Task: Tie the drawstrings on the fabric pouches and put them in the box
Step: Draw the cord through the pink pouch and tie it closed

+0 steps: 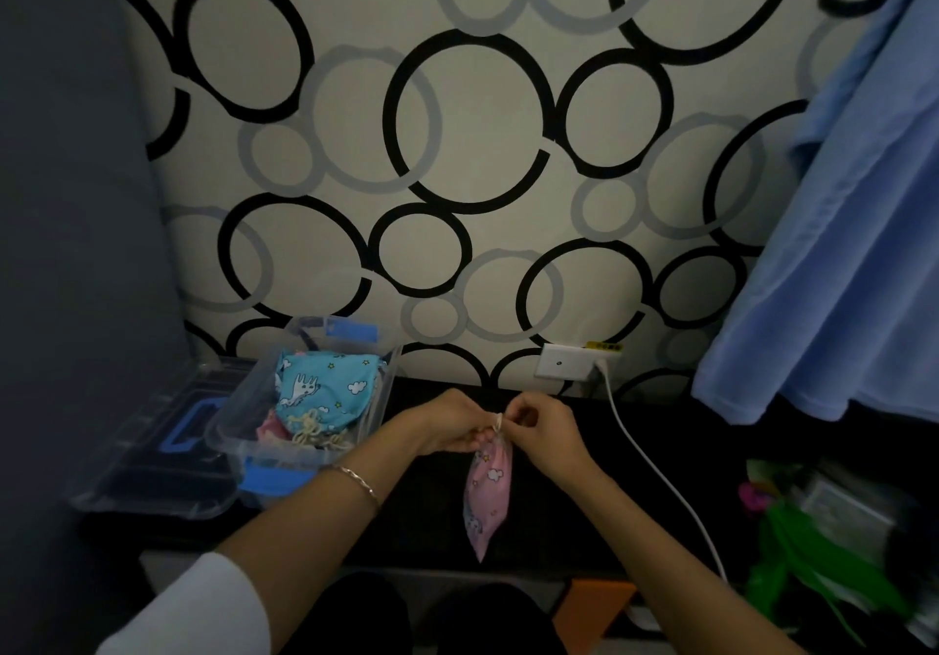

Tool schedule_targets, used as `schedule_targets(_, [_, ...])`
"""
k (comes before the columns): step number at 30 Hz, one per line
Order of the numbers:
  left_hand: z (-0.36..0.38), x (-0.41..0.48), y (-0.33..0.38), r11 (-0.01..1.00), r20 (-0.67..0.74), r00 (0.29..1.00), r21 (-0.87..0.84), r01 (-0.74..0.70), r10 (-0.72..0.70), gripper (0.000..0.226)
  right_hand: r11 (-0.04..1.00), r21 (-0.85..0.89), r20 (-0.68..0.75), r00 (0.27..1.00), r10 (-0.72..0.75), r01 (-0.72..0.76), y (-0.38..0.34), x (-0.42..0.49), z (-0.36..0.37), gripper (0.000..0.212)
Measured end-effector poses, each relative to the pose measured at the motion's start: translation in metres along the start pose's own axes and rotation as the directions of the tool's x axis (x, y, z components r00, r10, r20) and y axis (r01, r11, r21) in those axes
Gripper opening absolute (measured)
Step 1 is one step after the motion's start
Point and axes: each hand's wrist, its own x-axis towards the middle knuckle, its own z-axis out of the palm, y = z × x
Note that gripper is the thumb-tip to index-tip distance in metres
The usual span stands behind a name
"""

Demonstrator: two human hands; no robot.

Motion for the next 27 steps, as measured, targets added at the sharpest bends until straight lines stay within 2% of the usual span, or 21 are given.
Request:
schedule_targets(3, [0.000,0.000,-0.003,0.989,0.020,0.998,-0.136,0.053,-0.051,0.014,0.997,-0.063,0.018,0.999,-0.045,0.046,0.002,0.000,-0.001,0.003])
schedule_targets(7, [-0.001,-0.001,-0.005,0.974,0.003,0.996,-0.206,0.093,-0.094,0.022,0.999,0.045,0.086,0.996,-0.016,0.012,0.002,0.000,-0.006,0.011])
schedule_targets(11, [-0.001,-0.001,-0.005,0.963,0.030,0.995,-0.250,0.104,-0.100,0.022,0.999,0.029,0.097,0.995,0.032,-0.035,-0.001,0.007,-0.009,0.010])
schedule_targets(13, [-0.007,-0.001,-0.005,0.989,-0.003,0.998,-0.134,0.069,-0.070,0.016,0.993,0.039,0.158,0.982,0.107,-0.114,0.002,0.011,-0.017,0.010])
schedule_targets(16, [-0.021,-0.001,-0.010,0.986,-0.120,0.991,0.153,0.072,-0.054,0.016,0.979,-0.063,0.235,0.951,0.202,-0.192,0.013,0.012,-0.035,0.016])
schedule_targets(18, [-0.024,-0.002,-0.014,0.971,-0.140,0.988,0.222,0.088,-0.058,0.013,0.965,-0.078,0.294,0.919,0.262,-0.250,0.019,0.012,-0.037,0.016])
schedule_targets(21, [-0.013,-0.005,-0.017,0.957,-0.077,0.996,0.280,0.075,-0.056,0.012,0.969,-0.029,0.323,0.915,0.242,-0.246,0.016,0.016,-0.035,0.016])
schedule_targets(23, [0.000,-0.004,-0.020,0.944,0.008,0.998,0.324,0.062,-0.069,0.023,0.965,0.076,0.336,0.918,0.212,-0.251,0.008,0.018,-0.038,0.017])
schedule_targets(25, [0.012,0.001,-0.025,0.894,-0.020,1.000,0.447,0.014,-0.005,0.026,0.959,0.141,0.351,0.918,0.184,-0.246,0.003,0.021,-0.037,0.018])
schedule_targets(27, [0.020,0.006,-0.027,0.891,-0.102,0.990,0.452,-0.044,0.100,0.022,0.964,0.145,0.360,0.919,0.160,-0.224,-0.003,0.023,-0.036,0.014])
